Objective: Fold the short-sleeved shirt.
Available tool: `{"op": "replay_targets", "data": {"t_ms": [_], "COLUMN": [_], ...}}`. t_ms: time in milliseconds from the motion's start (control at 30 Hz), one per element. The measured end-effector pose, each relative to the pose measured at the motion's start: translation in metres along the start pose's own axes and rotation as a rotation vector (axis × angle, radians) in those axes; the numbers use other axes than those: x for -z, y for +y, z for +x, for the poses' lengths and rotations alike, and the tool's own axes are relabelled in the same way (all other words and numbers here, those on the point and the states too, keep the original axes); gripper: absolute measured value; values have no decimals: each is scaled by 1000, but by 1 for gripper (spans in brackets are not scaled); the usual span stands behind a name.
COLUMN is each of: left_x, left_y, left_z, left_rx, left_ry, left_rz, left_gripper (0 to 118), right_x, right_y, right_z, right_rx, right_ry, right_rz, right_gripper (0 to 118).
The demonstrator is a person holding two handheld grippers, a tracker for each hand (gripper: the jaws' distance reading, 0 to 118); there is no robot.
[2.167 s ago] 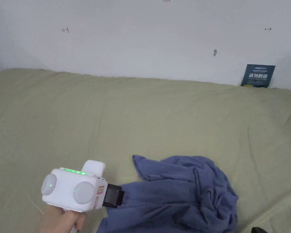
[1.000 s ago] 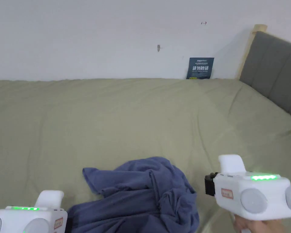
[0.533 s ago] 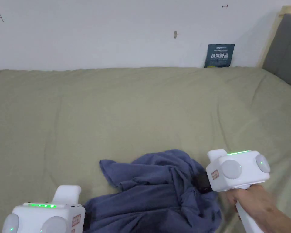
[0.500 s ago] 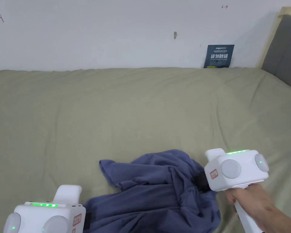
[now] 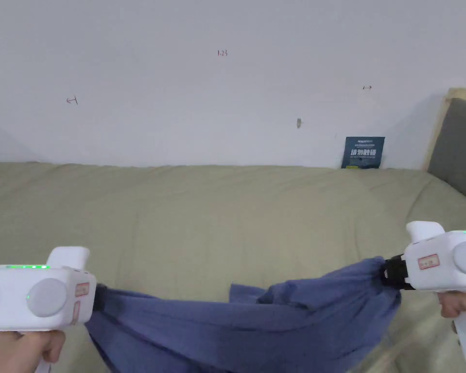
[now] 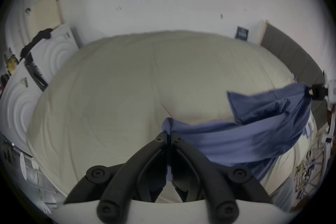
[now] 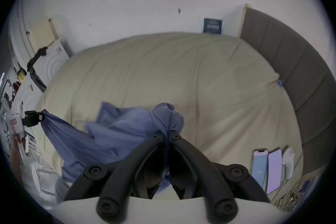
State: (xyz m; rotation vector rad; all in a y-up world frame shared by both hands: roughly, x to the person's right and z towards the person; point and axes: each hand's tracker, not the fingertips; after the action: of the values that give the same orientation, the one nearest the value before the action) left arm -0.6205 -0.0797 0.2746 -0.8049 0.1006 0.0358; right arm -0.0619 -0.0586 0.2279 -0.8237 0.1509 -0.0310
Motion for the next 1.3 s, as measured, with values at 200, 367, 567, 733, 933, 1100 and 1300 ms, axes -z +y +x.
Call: {"op": "replay_targets", "data": {"t_ms": [200,367,567,733,933,1100,1300], "left_x": [-91,-145,-186,-194,-173,-148,-110], "left_y": [54,94,129,158,202,241,280], "left_z": [-26,-23,-12,-6,-2,5,18], "left_rx": [-20,14,24,20,16,12,14], "left_ry": [43,81,125,134,153,176,260], "left_rz": [161,279,370,406,427,437,443], "left_gripper": [0,0,0,0,0,0,0], "right_x": [-84,-147,-188,-199,-179,-149,-99], "right_y": [22,48,86,119,159,200,250], "right_z": [7,-7,-20,-21,-22,-30,-38], "right_rx": [11,-12,-43,-44,-48,-63,-72], "right_ry": [36,32,-7,-28,-61,-94,-122], "right_rz": [152,255,333,373,380,389,391], "right_gripper": [6,6,6,6,6,6,6]}}
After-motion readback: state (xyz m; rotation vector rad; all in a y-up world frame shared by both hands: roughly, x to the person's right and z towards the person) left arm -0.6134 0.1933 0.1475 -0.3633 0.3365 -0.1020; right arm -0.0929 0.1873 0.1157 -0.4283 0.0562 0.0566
